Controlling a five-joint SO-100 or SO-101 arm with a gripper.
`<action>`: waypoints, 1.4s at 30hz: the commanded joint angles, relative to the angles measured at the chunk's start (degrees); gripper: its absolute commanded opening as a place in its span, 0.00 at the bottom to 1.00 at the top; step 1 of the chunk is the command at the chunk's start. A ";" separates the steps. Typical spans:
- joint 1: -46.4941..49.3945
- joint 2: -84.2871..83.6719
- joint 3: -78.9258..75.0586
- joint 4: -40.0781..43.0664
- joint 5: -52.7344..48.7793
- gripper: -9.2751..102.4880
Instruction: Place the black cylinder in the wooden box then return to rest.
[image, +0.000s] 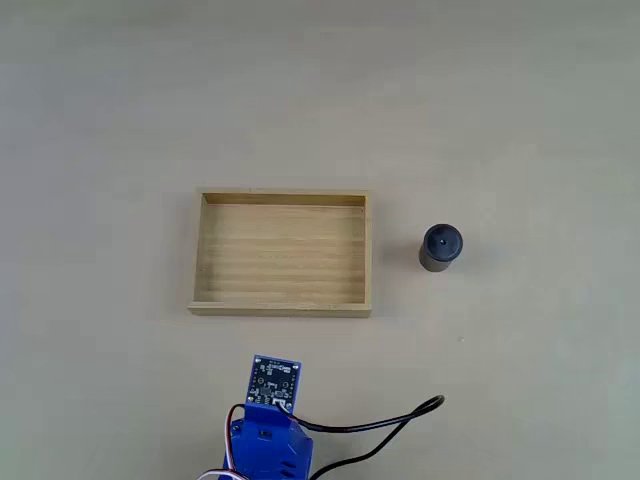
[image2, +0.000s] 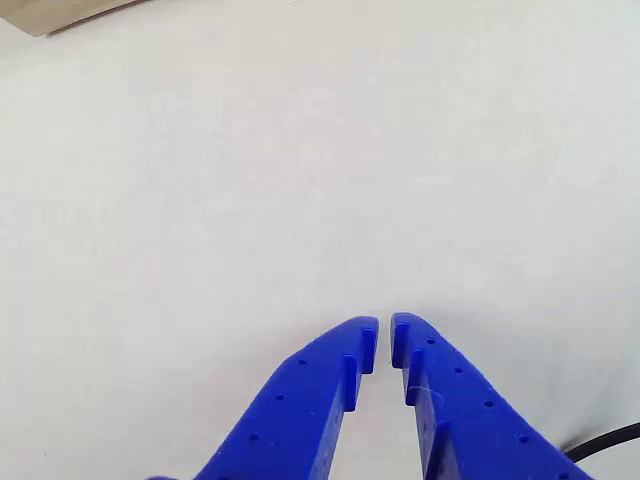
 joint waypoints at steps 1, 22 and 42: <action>-0.70 -0.53 1.76 0.18 0.00 0.09; 5.01 9.14 -9.40 -7.38 0.26 0.08; 24.70 36.83 -23.64 -39.38 2.72 0.30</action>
